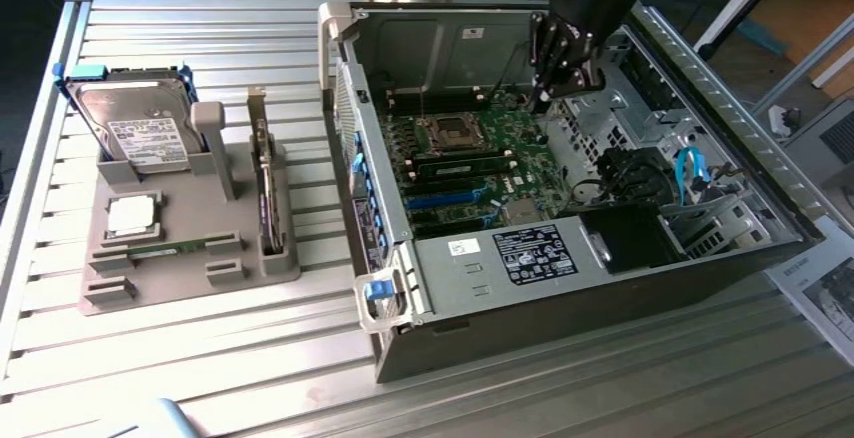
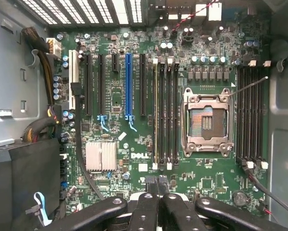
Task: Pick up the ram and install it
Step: 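Press down the ram until it locks into place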
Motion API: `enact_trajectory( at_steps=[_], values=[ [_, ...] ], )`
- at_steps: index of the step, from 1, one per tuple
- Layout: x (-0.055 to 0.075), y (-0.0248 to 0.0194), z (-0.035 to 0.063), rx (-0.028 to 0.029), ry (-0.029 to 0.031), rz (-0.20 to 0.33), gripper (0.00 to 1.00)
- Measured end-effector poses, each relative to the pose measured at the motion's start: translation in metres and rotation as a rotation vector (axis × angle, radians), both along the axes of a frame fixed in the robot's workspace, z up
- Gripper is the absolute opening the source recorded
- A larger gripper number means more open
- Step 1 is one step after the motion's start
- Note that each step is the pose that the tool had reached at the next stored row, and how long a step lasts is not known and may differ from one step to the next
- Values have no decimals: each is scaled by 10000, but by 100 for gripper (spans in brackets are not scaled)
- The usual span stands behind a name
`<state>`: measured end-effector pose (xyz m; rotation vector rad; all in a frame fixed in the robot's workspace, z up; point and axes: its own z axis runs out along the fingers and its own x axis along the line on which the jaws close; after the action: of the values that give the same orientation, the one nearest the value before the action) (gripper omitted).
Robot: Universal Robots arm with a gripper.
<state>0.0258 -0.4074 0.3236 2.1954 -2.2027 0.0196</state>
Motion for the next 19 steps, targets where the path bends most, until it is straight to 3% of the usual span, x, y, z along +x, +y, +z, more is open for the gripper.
enact_trajectory(
  at_steps=[19],
  values=[
    [0,0,-296,1,0,0,10]
  ],
)
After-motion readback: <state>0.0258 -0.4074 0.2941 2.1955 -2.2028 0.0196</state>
